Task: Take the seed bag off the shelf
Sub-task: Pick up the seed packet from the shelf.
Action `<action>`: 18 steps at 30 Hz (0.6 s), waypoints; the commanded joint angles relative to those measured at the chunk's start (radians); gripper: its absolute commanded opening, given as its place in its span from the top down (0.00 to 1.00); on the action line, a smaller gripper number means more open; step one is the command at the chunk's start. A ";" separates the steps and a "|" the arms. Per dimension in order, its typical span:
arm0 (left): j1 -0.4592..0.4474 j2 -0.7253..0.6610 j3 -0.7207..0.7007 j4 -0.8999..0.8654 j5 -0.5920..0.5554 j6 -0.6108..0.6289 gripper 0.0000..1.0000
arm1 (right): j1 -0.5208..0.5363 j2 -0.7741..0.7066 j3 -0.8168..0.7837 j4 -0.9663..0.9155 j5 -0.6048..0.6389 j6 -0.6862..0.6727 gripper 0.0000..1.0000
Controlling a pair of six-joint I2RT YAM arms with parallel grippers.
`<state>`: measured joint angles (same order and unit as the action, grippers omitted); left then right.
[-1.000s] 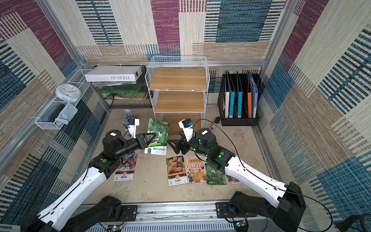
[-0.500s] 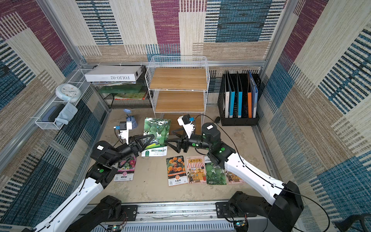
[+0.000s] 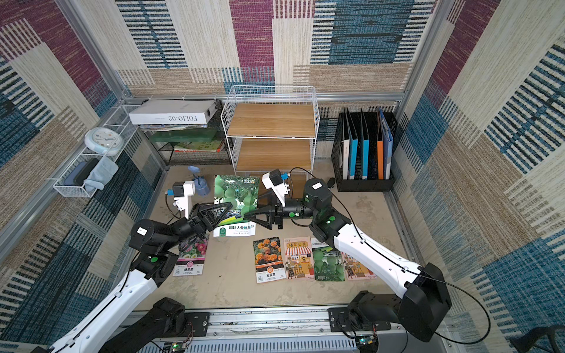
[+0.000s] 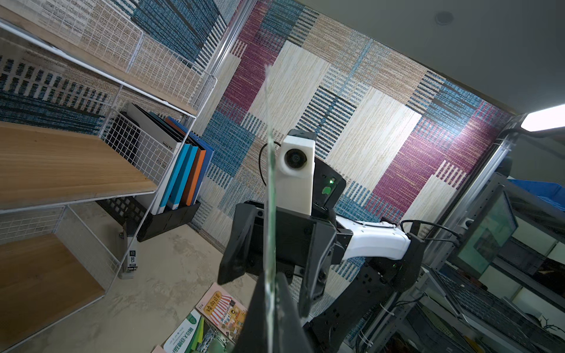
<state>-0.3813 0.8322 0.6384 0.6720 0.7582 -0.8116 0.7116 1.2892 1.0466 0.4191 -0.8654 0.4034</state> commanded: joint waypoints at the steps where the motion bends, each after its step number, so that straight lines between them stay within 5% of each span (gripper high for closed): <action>1: -0.004 0.002 0.007 0.031 0.005 0.005 1.00 | 0.000 0.017 0.028 0.065 -0.065 0.032 0.49; 9: -0.008 0.002 0.007 0.016 -0.007 0.024 1.00 | 0.001 0.046 0.058 0.070 -0.097 0.050 0.98; 16: -0.010 -0.010 0.021 -0.069 -0.027 0.058 1.00 | 0.002 0.046 0.061 0.061 -0.091 0.047 1.00; 17: -0.010 -0.019 0.030 -0.139 -0.045 0.076 0.85 | 0.002 0.045 0.061 0.056 -0.083 0.045 1.00; 18: -0.010 -0.031 0.042 -0.205 -0.071 0.098 0.56 | 0.002 0.044 0.063 0.046 -0.076 0.042 1.00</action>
<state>-0.3912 0.8181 0.6598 0.6048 0.7353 -0.7681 0.7120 1.3354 1.1004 0.4496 -0.9394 0.4496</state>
